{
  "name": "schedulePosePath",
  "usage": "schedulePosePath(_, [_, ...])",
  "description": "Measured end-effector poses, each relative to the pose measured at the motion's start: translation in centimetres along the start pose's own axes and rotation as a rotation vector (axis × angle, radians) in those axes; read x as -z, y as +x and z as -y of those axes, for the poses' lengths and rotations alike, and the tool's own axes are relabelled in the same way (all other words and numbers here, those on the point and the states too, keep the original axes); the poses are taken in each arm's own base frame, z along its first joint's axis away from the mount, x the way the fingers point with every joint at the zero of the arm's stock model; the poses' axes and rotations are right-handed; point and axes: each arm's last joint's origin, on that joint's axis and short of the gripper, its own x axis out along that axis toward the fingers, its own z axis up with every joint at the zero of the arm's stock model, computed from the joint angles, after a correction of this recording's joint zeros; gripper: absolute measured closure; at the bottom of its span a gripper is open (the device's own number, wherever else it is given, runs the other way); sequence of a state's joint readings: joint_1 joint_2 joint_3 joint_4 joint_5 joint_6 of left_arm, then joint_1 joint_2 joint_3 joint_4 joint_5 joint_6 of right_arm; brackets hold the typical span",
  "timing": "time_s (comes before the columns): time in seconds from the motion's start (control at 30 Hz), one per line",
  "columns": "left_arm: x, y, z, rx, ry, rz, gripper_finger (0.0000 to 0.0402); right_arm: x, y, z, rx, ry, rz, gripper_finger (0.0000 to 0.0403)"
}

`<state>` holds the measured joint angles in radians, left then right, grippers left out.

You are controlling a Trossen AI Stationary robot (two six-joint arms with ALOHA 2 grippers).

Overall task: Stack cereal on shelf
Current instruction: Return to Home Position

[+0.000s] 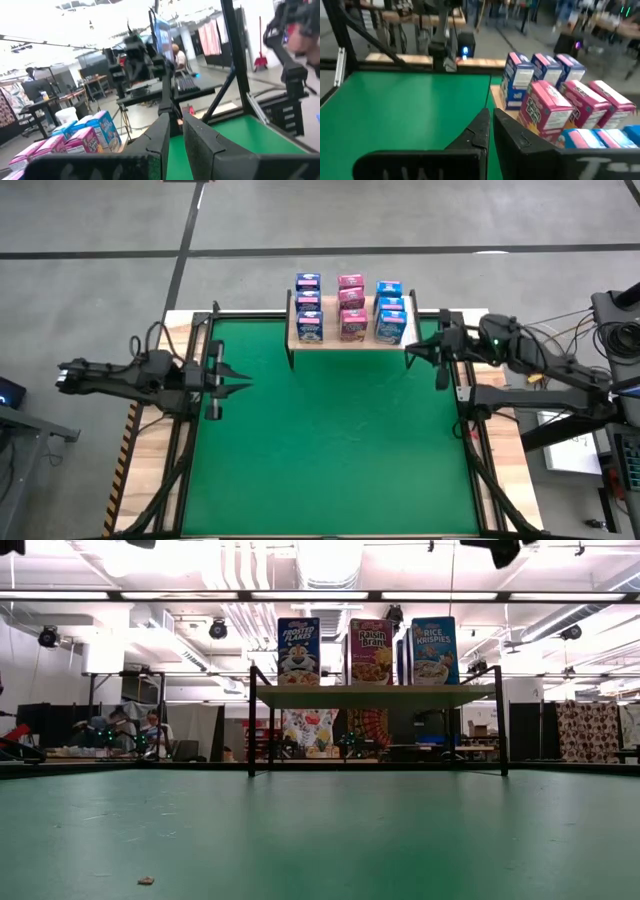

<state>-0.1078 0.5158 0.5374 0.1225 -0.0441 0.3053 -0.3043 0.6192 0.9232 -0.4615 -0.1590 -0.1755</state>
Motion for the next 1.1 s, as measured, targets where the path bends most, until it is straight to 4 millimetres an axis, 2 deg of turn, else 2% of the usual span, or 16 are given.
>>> schedulePosePath(0.13, [0.6, -1.3, 0.1, -0.009, -0.035, 0.028, 0.0364, 2.5, -0.4, -0.8, -0.005, -0.041, 0.102, 0.0390])
schedulePosePath(0.4, [3.5, -3.1, 0.5, -0.157, -0.059, -0.001, 0.0364, 6.6, 1.5, -1.4, -0.025, -0.107, 0.145, 0.0390])
schedulePosePath(0.53, [4.8, -3.7, 0.6, -0.240, -0.086, -0.006, 0.0364, 7.3, 2.6, -1.4, -0.017, -0.080, 0.189, 0.0390])
schedulePosePath(0.8, [6.1, -4.3, 1.0, -0.245, -0.059, -0.002, 0.0364, 9.3, 4.3, -1.7, -0.079, -0.127, 0.191, 0.0390])
schedulePosePath(0.97, [6.9, -4.5, 1.3, -0.241, -0.054, -0.015, 0.0364, 10.9, 4.4, -2.2, -0.148, -0.153, 0.291, 0.0390])
schedulePosePath(1.1, [7.5, -4.6, 1.5, -0.240, -0.053, -0.019, 0.0364, 11.6, 3.7, -2.4, -0.144, -0.171, 0.351, 0.0390])
